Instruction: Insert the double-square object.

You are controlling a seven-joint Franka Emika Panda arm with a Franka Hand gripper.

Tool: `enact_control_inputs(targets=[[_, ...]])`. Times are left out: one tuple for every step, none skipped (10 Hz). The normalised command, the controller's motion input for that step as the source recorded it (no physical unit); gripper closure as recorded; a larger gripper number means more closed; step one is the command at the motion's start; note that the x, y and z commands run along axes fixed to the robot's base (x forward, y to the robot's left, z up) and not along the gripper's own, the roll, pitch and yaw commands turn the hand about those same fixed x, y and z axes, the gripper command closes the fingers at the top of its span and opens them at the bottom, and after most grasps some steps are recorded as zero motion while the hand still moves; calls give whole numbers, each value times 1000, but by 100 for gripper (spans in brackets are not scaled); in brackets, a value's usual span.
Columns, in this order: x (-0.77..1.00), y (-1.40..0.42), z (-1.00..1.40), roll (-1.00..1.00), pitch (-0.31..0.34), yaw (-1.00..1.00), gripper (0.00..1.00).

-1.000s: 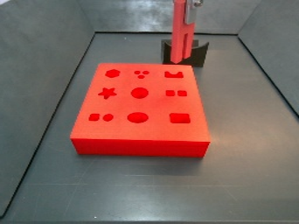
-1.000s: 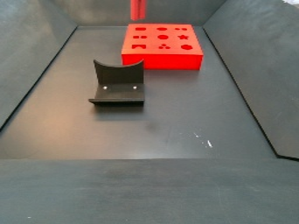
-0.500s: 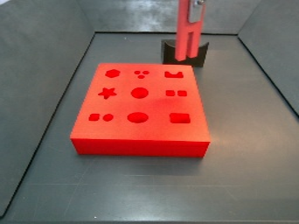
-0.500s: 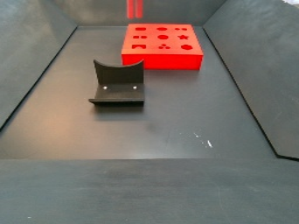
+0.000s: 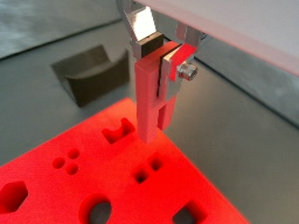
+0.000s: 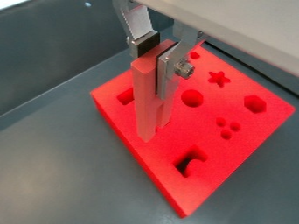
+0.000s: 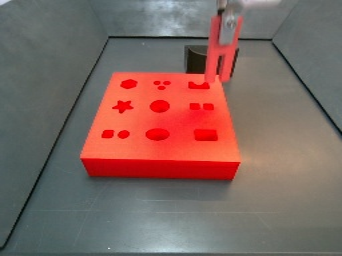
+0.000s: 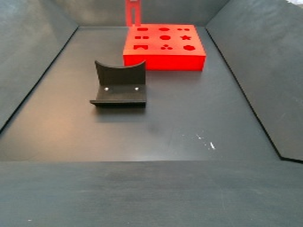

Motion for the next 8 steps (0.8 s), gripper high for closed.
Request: enact_control_inputs(targets=[[0,-326,-211,3,304,-606,100],[0,-314,-49,89,319,-511,100],[49,-183,0,146,240,-326,100],[0,-91,-29,177,186,-286,100],[-57,0,-91,159,53,-117,100],[-43,0,-166,116,0,0,100],[-51,0,-191,9,-1,37,100],[-49,0,-160,29,0,17,100]])
